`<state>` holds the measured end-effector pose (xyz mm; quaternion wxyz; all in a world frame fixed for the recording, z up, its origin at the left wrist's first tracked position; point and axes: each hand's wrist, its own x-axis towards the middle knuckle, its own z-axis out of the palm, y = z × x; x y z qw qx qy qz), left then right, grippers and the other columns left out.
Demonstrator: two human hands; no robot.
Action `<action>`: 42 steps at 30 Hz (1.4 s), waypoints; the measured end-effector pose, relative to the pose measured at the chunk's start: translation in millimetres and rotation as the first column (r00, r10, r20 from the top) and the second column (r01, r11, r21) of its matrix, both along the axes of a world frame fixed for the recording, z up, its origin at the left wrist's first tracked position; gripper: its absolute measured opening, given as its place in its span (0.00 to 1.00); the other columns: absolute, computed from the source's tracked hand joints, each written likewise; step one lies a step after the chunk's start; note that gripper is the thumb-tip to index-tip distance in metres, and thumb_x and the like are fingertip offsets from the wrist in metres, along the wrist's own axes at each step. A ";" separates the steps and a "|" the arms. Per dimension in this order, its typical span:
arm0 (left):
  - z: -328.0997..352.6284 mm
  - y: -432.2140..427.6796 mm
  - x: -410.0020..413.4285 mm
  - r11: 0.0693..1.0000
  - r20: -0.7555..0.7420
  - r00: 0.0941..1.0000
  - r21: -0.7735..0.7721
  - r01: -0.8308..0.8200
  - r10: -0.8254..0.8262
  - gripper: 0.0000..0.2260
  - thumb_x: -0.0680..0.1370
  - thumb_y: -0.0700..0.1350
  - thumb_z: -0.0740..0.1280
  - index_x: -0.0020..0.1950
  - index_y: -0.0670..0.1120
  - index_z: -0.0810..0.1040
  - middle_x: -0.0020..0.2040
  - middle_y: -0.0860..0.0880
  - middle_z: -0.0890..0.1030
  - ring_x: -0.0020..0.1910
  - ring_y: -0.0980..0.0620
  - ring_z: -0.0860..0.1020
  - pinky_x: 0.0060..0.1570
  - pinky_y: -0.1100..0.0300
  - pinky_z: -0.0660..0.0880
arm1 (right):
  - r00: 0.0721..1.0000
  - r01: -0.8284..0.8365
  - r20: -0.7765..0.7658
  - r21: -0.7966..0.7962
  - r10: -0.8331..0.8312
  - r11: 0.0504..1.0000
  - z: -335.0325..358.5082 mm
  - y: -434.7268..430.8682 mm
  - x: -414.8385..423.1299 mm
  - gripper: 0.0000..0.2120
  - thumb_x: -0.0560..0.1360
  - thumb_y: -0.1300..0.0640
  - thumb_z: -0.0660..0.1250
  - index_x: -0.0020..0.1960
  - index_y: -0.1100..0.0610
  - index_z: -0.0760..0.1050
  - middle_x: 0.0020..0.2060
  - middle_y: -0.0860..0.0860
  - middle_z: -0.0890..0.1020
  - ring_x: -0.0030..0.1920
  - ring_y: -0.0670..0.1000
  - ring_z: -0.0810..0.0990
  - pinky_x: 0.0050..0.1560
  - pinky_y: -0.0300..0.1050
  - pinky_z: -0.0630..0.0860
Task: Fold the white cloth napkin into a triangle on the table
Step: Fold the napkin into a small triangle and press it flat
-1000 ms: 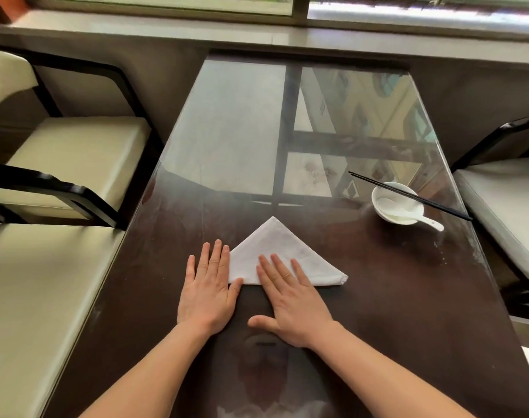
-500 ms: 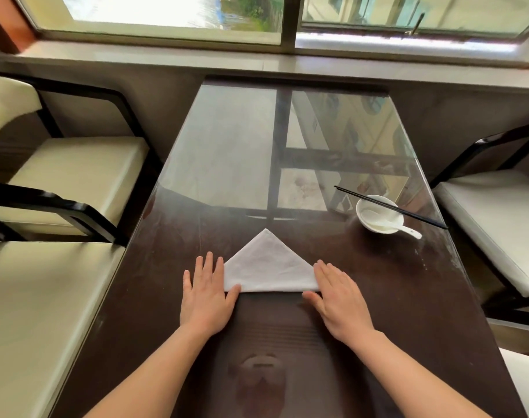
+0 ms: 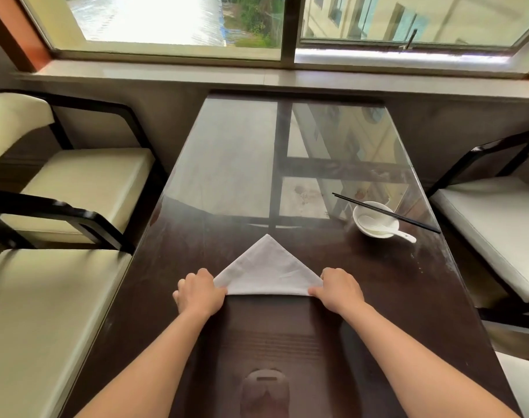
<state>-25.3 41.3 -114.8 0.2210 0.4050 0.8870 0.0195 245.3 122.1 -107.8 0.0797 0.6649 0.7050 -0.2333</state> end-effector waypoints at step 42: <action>33.0 -32.5 38.9 0.781 0.900 0.428 0.205 -0.590 0.086 0.07 0.78 0.35 0.70 0.55 0.36 0.82 0.50 0.37 0.84 0.46 0.40 0.85 0.43 0.49 0.84 | 0.635 0.415 -0.626 -0.218 -0.453 0.883 40.0 -44.3 64.6 0.03 0.72 0.65 0.70 0.44 0.65 0.78 0.39 0.60 0.85 0.37 0.60 0.87 0.37 0.51 0.85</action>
